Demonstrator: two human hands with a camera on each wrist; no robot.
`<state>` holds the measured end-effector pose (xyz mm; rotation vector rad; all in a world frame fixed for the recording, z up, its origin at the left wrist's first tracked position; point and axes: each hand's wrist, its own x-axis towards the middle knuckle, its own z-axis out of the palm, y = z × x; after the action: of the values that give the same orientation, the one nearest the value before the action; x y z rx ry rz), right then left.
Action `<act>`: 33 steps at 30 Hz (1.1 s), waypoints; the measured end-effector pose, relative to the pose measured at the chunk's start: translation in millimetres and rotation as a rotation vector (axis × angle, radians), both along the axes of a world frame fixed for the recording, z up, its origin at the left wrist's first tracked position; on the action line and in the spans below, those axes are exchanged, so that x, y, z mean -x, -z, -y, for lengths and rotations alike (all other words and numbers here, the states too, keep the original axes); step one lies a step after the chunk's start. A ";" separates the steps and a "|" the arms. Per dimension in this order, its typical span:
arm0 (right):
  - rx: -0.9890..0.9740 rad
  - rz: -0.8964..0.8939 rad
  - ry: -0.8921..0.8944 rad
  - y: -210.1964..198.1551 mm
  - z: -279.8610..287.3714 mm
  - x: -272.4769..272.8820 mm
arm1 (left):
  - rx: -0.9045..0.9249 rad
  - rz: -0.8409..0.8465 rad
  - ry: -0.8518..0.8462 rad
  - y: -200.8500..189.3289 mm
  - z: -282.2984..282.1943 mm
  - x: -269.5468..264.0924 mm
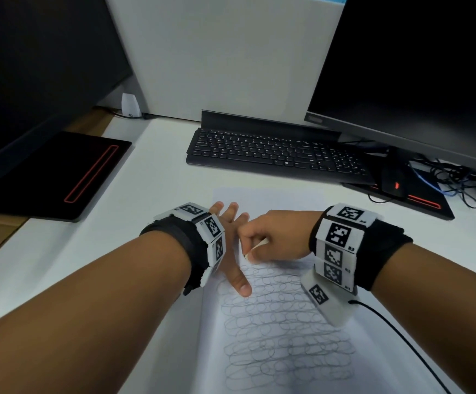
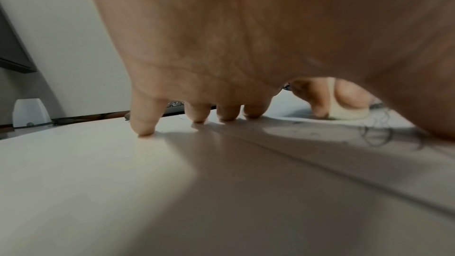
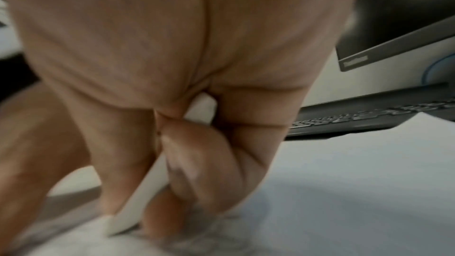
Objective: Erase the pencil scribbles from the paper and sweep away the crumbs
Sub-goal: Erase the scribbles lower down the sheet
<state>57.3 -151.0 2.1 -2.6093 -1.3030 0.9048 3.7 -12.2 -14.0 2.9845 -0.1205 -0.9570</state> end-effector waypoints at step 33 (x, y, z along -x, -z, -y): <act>0.032 0.011 0.005 -3.6 5.0 0.7 | -0.043 0.017 0.012 1.9 1.1 0.0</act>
<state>56.6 -156.0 5.7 -2.6443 -1.2948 0.9195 3.7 -13.3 -16.0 3.0354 -0.1196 -0.9470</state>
